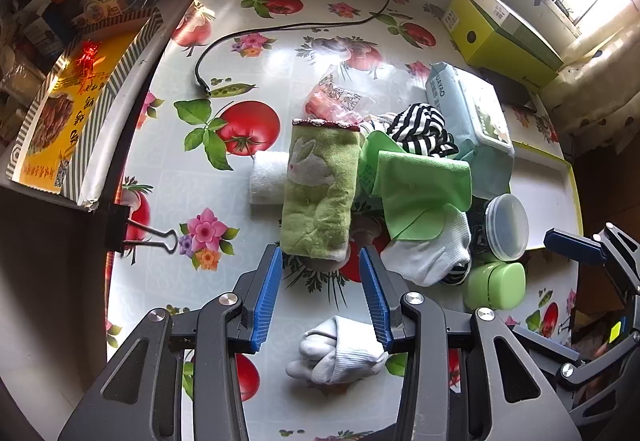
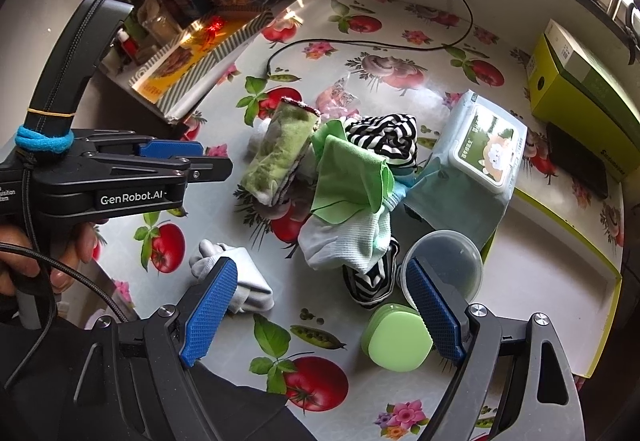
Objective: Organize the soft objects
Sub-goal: 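Lower the right tool onto the white knit glove and close it, then lift the glove with the right tool while the left tool grasps the green rabbit towel, then carry towel and glove into the yellow-rimmed tray and open both tools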
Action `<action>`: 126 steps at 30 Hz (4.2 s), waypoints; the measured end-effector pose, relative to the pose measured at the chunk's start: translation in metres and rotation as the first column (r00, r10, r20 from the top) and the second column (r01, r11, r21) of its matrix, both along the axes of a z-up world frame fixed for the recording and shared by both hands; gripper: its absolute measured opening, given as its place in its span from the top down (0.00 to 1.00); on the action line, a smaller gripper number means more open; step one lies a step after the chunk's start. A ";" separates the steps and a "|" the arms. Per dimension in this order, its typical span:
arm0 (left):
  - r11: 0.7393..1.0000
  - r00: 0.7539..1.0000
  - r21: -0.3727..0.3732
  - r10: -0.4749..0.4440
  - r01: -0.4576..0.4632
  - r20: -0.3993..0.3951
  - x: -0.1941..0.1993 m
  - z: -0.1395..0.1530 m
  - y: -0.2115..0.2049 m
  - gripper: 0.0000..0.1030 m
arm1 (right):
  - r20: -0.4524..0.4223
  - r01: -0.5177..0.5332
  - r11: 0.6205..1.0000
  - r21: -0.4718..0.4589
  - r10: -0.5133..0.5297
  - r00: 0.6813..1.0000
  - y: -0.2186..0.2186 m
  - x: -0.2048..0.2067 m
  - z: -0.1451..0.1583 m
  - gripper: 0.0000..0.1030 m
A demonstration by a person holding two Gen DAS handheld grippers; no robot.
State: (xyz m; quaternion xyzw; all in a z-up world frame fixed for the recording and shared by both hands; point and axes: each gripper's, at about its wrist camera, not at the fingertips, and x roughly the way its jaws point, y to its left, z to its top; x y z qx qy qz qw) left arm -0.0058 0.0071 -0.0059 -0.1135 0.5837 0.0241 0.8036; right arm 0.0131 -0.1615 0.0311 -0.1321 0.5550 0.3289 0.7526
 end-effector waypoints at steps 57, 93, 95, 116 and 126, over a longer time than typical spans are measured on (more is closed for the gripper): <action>0.988 0.988 0.006 0.152 -0.152 -0.035 -0.042 -0.017 0.060 0.60 | -0.222 -0.378 0.922 -0.078 0.354 0.908 0.099 -0.042 -0.111 0.60; 0.995 0.997 -0.075 -0.071 0.071 0.002 0.056 -0.064 0.012 0.56 | -0.048 0.019 1.000 0.005 -0.019 0.999 -0.003 0.027 -0.012 0.71; 0.995 0.997 -0.071 -0.074 0.074 0.010 0.054 -0.060 0.013 0.64 | -0.042 0.023 1.000 0.010 -0.023 0.999 -0.004 0.027 -0.010 0.71; 0.995 0.996 -0.103 0.012 -0.003 0.086 0.023 -0.007 0.037 0.88 | 0.018 0.091 0.994 0.064 -0.092 0.996 -0.028 0.031 0.010 0.71; 0.990 0.988 -0.115 -0.060 0.076 0.144 0.040 0.026 0.003 0.88 | 0.042 0.174 0.981 0.080 -0.178 0.983 -0.061 0.038 0.018 0.71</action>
